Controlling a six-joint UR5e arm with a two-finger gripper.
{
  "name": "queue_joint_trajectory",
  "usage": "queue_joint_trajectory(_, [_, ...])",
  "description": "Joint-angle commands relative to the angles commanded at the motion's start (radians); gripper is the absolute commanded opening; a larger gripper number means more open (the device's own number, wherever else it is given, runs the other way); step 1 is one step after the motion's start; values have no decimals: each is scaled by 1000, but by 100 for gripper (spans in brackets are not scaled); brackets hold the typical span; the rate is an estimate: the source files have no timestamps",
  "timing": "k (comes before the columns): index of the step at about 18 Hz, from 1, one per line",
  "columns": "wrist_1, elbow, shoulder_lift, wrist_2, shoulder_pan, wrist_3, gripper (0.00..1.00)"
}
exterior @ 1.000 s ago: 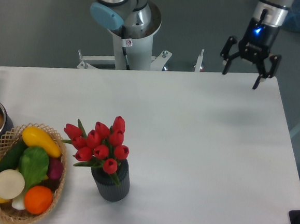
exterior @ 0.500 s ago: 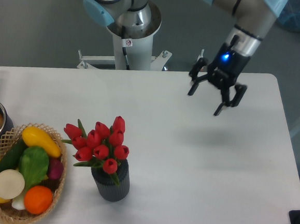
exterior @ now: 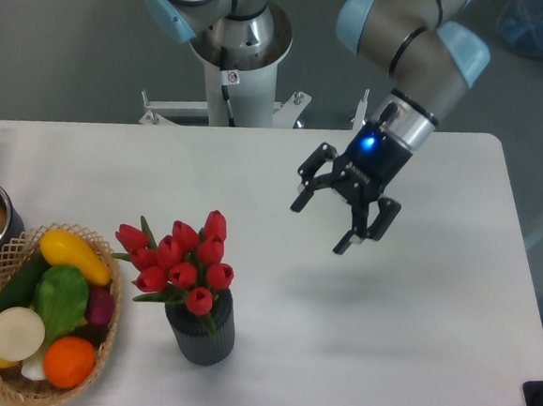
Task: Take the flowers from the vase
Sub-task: 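Move the open gripper down toward the red tulip bouquet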
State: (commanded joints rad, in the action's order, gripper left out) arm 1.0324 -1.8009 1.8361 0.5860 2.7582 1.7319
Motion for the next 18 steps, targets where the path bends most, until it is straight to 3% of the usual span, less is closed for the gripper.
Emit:
queue_joint_trajectory(8, [-5,2,28,-9,-64,-63,100])
queue_joint_trajectory(12, [-12,3,55,-142,-80,-94,100])
queue_joint_trajectory(18, [-20,3,84,-150,-112,-97,100])
